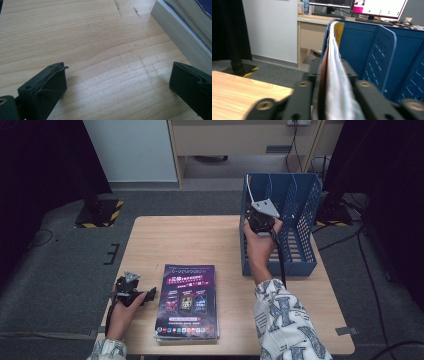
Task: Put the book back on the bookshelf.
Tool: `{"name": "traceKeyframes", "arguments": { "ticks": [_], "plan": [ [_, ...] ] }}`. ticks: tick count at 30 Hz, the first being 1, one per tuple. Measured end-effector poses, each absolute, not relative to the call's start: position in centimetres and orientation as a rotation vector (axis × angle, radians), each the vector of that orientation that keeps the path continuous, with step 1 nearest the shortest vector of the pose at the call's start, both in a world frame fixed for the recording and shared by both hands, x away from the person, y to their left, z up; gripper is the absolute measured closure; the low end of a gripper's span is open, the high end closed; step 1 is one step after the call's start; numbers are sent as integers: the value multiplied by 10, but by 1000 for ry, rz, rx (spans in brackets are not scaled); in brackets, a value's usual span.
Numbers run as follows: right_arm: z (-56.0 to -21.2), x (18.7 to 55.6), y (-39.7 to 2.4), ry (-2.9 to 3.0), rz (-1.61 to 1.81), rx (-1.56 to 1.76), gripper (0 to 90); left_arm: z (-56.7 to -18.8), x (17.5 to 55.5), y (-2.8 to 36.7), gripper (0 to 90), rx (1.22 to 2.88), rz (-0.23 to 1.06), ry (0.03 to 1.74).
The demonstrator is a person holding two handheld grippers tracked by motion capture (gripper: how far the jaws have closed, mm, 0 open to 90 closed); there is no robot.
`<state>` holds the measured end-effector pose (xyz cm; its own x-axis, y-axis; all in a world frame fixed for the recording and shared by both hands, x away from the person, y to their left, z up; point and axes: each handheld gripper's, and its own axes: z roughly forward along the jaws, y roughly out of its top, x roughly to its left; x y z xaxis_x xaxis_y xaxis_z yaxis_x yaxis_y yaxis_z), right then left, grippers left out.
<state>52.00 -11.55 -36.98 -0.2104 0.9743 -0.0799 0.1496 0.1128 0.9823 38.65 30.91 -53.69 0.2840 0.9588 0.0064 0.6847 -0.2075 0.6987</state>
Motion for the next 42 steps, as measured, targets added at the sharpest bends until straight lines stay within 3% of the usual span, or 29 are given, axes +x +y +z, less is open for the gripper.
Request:
{"name": "traceKeyframes", "arguments": {
  "ticks": [10,15,25,42],
  "plan": [
    [-370,505,-121,1613,1306,1155,311,-537,386,309,0,1971,604,1469],
    [-373,491,-133,1632,1352,1165,224,-537,386,309,0,1970,604,1470],
    [-399,464,-155,1751,1415,1180,112,-537,386,309,0,1971,599,1469],
    [-441,415,-159,1963,1461,1089,59,-537,384,308,0,1976,595,1461]
  ]
}}
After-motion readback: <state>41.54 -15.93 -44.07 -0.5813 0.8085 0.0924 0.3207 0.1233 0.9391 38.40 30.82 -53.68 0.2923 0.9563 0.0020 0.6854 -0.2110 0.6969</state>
